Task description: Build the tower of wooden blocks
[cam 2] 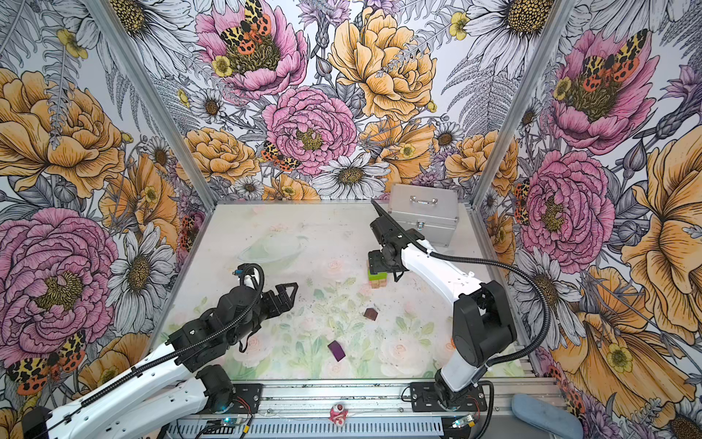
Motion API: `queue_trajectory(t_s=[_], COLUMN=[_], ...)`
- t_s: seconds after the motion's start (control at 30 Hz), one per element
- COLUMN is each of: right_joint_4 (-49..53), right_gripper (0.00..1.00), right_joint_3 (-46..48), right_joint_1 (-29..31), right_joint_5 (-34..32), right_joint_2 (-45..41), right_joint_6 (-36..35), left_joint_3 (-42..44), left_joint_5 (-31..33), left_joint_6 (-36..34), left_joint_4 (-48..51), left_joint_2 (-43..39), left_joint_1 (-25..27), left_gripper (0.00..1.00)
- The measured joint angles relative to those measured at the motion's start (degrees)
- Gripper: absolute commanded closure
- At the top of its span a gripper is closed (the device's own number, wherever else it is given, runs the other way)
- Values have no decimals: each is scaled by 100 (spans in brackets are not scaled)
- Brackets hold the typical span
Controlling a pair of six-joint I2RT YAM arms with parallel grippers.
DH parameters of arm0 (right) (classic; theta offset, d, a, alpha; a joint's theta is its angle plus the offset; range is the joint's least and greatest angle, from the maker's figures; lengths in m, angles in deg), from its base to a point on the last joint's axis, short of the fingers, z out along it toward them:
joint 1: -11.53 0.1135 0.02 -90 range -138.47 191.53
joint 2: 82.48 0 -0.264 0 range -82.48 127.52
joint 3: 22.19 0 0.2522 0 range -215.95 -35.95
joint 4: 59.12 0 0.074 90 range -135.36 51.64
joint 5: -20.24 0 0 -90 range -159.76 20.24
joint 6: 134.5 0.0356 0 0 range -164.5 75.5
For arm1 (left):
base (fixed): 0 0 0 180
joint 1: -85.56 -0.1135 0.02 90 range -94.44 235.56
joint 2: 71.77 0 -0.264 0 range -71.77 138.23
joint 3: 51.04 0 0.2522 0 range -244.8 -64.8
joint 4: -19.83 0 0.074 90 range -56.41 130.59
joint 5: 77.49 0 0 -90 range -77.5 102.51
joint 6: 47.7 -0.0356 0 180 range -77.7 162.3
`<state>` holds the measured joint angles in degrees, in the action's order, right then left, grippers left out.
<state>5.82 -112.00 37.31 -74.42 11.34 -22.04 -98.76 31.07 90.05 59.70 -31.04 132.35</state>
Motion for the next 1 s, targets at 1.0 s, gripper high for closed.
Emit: queue_trajectory(t_s=[1.0], right_joint_4=[-15], right_gripper=[25], right_joint_3=[-1147], right_joint_1=[-37], right_joint_5=[205], right_joint_2=[1539], right_joint_6=[-144], left_joint_3=[-155], left_joint_5=[114], left_joint_6=[-127], left_joint_4=[57], left_joint_2=[142], left_joint_1=[-195], left_gripper=[5])
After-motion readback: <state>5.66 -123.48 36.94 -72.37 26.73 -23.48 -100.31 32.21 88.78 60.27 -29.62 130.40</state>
